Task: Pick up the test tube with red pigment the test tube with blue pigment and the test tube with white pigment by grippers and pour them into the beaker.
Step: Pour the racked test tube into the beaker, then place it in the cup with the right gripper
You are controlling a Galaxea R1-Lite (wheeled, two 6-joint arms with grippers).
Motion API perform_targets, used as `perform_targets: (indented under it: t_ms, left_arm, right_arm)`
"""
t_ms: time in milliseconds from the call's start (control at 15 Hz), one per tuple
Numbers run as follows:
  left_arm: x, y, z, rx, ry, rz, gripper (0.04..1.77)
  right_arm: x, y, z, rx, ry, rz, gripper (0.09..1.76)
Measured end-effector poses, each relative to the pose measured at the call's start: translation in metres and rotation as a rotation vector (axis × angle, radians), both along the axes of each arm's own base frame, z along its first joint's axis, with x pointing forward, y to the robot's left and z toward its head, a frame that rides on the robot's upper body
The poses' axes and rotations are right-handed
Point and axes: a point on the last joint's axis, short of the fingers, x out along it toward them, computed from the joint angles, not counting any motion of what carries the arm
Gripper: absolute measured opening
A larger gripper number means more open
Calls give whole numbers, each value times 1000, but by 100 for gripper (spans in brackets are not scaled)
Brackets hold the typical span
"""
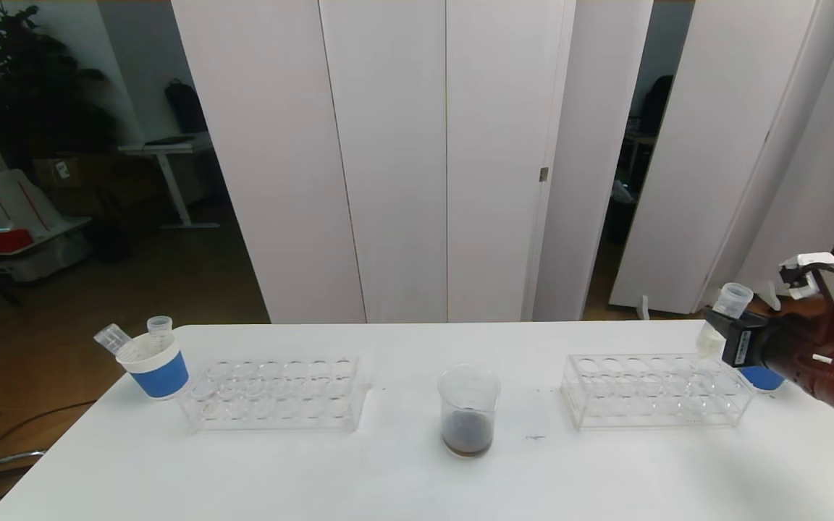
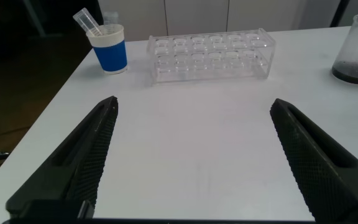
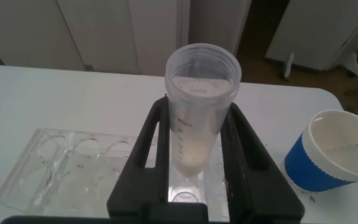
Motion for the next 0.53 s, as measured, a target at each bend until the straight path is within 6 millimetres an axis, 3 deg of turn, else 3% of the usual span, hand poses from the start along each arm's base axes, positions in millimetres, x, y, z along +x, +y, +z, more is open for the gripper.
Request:
perform_targets:
  t_ms: [533]
  left_arm:
    - [0,0,0,0,0,0,175]
  right_arm:
    - [22,0,56,23,-10,45,57]
